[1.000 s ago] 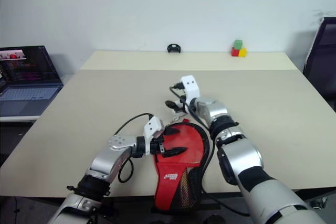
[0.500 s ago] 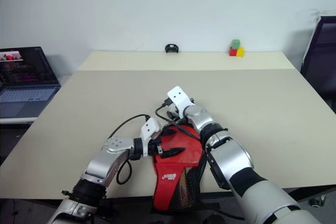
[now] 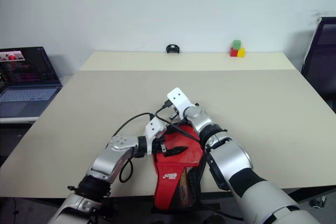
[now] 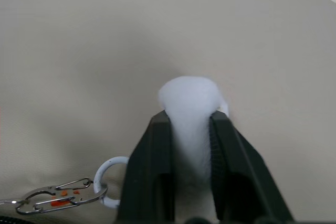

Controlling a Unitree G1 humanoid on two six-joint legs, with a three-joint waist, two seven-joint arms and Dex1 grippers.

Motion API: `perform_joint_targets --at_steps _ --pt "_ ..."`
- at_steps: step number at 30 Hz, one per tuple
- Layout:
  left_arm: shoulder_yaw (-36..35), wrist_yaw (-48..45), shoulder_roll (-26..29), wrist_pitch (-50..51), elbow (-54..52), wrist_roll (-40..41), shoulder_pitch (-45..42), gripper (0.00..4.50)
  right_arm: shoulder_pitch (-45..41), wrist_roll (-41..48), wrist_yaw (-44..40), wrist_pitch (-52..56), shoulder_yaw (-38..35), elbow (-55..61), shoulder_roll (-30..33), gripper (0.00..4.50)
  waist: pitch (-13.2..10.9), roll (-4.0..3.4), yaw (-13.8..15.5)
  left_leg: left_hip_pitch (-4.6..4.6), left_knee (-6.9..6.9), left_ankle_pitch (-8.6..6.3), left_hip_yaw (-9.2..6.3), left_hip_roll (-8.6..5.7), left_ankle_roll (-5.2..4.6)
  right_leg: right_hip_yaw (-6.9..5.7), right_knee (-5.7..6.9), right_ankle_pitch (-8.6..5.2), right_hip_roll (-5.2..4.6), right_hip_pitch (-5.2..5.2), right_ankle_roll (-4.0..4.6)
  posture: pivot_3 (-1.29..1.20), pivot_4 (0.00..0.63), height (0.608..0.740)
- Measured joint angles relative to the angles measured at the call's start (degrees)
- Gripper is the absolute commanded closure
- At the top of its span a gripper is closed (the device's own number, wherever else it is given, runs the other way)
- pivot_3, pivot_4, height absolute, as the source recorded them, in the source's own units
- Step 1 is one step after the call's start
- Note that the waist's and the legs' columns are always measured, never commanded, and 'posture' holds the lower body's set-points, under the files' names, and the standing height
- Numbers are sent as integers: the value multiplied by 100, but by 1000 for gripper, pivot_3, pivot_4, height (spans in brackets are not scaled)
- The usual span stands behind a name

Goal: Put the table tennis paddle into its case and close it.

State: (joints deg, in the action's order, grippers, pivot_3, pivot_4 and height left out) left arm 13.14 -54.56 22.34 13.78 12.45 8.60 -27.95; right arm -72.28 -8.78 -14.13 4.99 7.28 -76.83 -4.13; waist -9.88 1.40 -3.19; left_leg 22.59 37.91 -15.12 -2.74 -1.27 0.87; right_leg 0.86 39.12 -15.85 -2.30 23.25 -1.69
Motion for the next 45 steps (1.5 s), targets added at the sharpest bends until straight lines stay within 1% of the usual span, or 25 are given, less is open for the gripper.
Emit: perform_joint_targets --at_steps 4,9,13,16,19,21,25,26,27,29,32,36,37,39,41,45 --pt "18 -93 -77 -199 205 -3 -53 0 -7 72 -19 27 -163 0 150 4341 0 -1 26 -1 0 0 -1 0 0 -2 1 0 -1 -2 0 0 150 740" --pt "25 -183 -148 -328 435 -2 -126 0 -15 102 -60 45 -296 1 606 4342 1 -2 69 -1 1 0 -1 -2 -1 -3 0 0 -2 -4 0 0 150 740" --pt "18 -242 -203 -422 629 -3 -193 0 -12 102 -138 69 -375 10 943 4342 17 -29 82 -2 1 0 1 -2 -1 -2 1 0 -2 -6 0 0 150 740" --pt "13 -237 -271 -454 755 -6 -237 0 45 99 -341 94 -374 126 1099 4343 33 -50 108 -4 3 1 1 -2 -2 -4 4 0 -2 -10 0 0 150 740" --pt "12 -232 -356 -501 844 -15 -272 0 239 103 -621 218 -371 389 1327 4343 38 -55 153 -4 5 1 1 -7 -3 -7 3 0 -2 -14 -1 0 150 740" --pt "13 -233 -379 -538 888 -17 -290 0 477 107 -893 387 -366 756 1524 4343 39 -57 164 -2 6 1 0 -10 -3 -8 1 0 -2 -17 -1 0 150 740" --pt "11 -235 -456 -556 1008 -18 -351 0 1391 161 -1616 1181 -297 2353 2107 4344 49 -71 199 1 9 1 -4 -12 -5 -14 -3 1 -2 -20 -3 0 150 740" --pt "12 -234 -472 -560 1037 -18 -367 0 1720 187 -1818 1495 -272 2999 2276 4344 53 -78 213 3 8 1 -6 -12 -5 -16 -4 1 -2 -21 -4 0 150 740" --pt "11 -235 -474 -564 1056 -19 -367 0 1925 222 -1959 1715 -258 3394 2387 4344 58 -85 218 2 10 1 -5 -12 -5 -15 -4 1 -2 -21 -4 0 150 740" --pt "12 -230 -514 -582 1135 -25 -410 0 2633 336 -2346 2550 -209 4864 2799 4344 64 -96 250 2 9 1 -11 -12 -5 -21 -5 0 1 -23 -5 0 150 740" --pt "10 -228 -568 -629 1258 -42 -452 0 3357 486 -2730 3497 -147 6351 3245 4346 70 -106 269 -11 9 2 -10 -12 -7 -22 -5 0 8 -36 -6 0 150 740" --pt "9 -232 -627 -683 1390 -83 -518 0 4008 801 -3105 4472 -139 7767 3722 4350 68 -103 292 -73 3 -1 -16 -12 -9 -31 -25 -4 11 -103 -11 0 150 740" --pt "9 -234 -638 -693 1422 -94 -541 0 4145 901 -3208 4687 -139 8100 3862 4350 67 -102 295 -76 4 -1 -16 -12 -10 -31 -25 -5 11 -108 -12 0 150 740" --pt "17 -244 -675 -713 1485 -104 -574 0 4593 1215 -3535 5101 -115 8907 4300 4351 66 -99 322 -75 4 -1 -27 -14 -10 -40 -31 -17 10 -113 -33 0 150 740" --pt "23 -257 -688 -761 1539 -115 -610 0 5059 1572 -3875 5498 -70 9642 4747 4351 65 -96 327 -75 3 -2 -31 -13 -10 -44 -39 -19 10 -117 -36 0 150 740" --pt "23 -271 -714 -813 1695 -177 -703 0 5573 2170 -4208 5960 -70 10510 5279 4353 63 -91 316 -77 5 -1 -32 -12 -9 -46 -39 -24 9 -122 -44 0 150 740"
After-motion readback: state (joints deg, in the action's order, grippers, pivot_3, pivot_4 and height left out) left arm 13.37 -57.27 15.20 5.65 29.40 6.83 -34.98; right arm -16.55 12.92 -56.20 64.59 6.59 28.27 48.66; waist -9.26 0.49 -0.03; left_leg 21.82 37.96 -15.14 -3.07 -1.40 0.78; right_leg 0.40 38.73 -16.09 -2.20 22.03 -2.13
